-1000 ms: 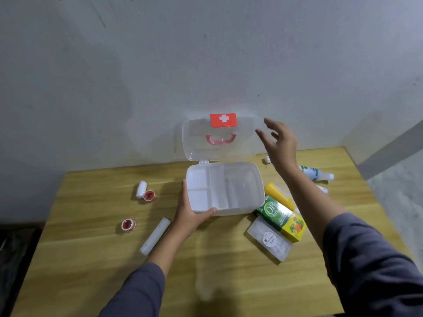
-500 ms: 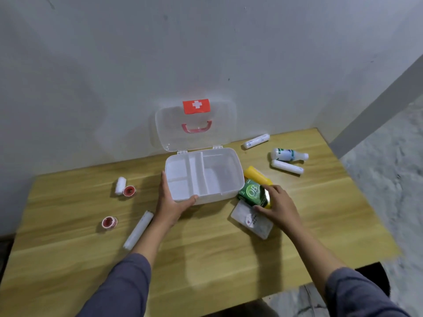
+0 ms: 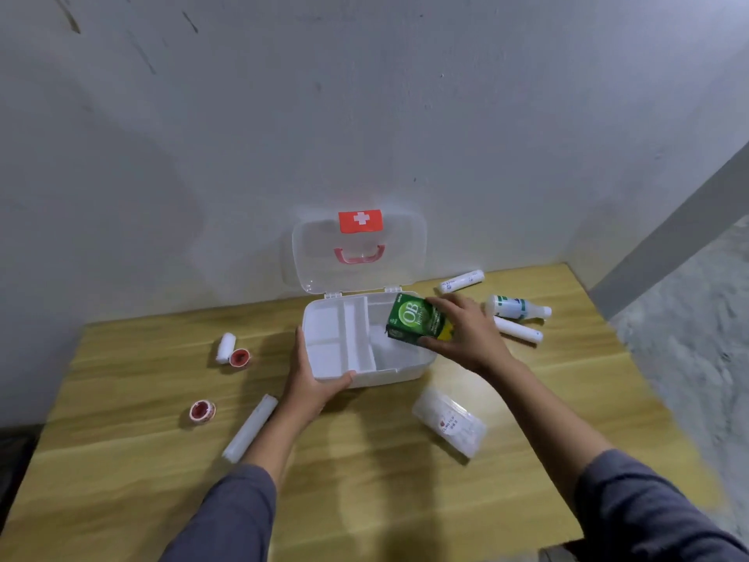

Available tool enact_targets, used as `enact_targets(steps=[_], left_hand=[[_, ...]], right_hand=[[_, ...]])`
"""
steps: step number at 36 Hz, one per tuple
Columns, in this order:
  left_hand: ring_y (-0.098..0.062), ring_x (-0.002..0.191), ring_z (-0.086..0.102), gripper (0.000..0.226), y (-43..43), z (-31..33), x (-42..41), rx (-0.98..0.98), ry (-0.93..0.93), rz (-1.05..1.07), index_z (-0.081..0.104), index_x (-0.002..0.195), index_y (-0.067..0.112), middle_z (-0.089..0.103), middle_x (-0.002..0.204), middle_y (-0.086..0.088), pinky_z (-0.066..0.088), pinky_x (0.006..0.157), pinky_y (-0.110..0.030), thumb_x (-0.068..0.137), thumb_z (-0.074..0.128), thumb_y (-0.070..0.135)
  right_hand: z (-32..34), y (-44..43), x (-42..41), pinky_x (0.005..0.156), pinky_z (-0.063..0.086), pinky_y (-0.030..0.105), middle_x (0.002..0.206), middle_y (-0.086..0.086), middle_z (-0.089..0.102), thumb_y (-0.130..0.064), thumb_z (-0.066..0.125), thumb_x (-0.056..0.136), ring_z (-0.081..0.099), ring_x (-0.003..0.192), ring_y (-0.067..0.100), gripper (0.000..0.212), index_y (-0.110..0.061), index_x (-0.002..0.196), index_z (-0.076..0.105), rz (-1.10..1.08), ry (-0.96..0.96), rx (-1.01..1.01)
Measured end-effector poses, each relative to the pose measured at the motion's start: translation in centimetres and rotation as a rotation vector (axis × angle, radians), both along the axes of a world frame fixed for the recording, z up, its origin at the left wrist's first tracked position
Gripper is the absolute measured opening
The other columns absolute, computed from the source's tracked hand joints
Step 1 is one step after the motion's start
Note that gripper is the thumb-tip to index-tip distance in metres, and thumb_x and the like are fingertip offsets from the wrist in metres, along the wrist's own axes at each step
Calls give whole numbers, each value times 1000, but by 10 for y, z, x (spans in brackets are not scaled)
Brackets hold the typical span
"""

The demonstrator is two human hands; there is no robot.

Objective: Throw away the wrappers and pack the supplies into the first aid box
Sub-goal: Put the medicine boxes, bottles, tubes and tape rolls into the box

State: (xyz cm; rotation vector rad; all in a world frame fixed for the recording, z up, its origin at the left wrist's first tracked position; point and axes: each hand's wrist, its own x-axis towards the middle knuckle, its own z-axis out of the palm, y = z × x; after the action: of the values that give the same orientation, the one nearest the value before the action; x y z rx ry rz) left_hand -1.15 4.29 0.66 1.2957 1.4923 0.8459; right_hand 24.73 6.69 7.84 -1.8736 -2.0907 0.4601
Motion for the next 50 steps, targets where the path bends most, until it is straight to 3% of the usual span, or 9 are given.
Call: enact_targets(steps=[3, 8, 15, 22, 28, 33, 42, 46, 50], left_hand=[[-14, 131, 30, 126, -1, 4, 1, -21, 0, -3, -3, 151, 25, 27, 147, 0, 32, 106, -31, 59, 83, 26], [-17, 139, 27, 131, -2, 3, 0, -51, 2, 5, -5, 150, 33, 22, 154, 1, 32, 114, -43, 51, 79, 48], [-13, 134, 32, 121, -3, 4, 0, -22, -32, 2, 1, 147, 42, 28, 148, 7, 36, 110, -39, 56, 81, 42], [-4, 131, 27, 114, -5, 6, 2, -19, -27, 3, 0, 139, 49, 26, 139, 25, 33, 107, -31, 58, 80, 41], [-14, 141, 23, 128, -6, 3, -1, -55, 6, 3, -8, 149, 39, 16, 157, 5, 30, 115, -43, 54, 77, 53], [-9, 133, 28, 125, -5, 4, 0, -34, 15, -1, -6, 149, 37, 23, 150, 10, 32, 108, -32, 56, 78, 47], [-8, 143, 17, 124, -5, 0, -2, -25, 44, -13, -7, 151, 29, 10, 158, 7, 25, 118, -39, 61, 78, 42], [-10, 142, 20, 127, -4, 0, -3, -26, 45, -20, -6, 150, 32, 14, 157, 8, 27, 116, -38, 56, 77, 50], [-6, 141, 18, 123, -5, -1, -4, -12, 39, -29, -6, 151, 30, 13, 153, 15, 25, 116, -35, 61, 78, 41]], right_hand=[[0, 17, -17, 96, 33, 43, 133, 1, 49, -49, 67, 75, 43, 121, 24, 69, -26, 135, 41, 100, -101, 7], [-2, 40, -32, 98, 33, 45, 131, 2, 50, -53, 67, 71, 42, 121, 25, 72, -26, 133, 43, 194, -257, -5], [-2, 56, -41, 93, 33, 41, 128, 2, 52, -52, 69, 68, 44, 118, 24, 73, -25, 132, 45, 333, -356, -42], [-12, 53, -48, 104, 30, 40, 132, 4, 48, -48, 70, 70, 41, 122, 24, 77, -23, 136, 37, 314, -276, -25], [-15, 44, -35, 94, 44, 37, 130, 10, 48, -34, 72, 73, 43, 117, 26, 77, -14, 138, 36, 246, -179, -67], [-22, 38, -38, 96, 48, 36, 134, 8, 43, -31, 73, 74, 40, 122, 22, 76, -15, 138, 35, 231, -97, -101], [-42, 36, -65, 104, 42, 42, 142, 14, 33, -18, 77, 71, 38, 126, 30, 84, -15, 140, 29, 77, 107, -174], [-52, 30, -71, 103, 42, 39, 135, 16, 39, -14, 78, 70, 44, 120, 30, 78, -6, 135, 35, -71, 129, -182], [-59, 31, -74, 99, 41, 36, 129, 18, 44, -11, 75, 72, 45, 118, 32, 63, -2, 125, 40, -176, 86, -161]])
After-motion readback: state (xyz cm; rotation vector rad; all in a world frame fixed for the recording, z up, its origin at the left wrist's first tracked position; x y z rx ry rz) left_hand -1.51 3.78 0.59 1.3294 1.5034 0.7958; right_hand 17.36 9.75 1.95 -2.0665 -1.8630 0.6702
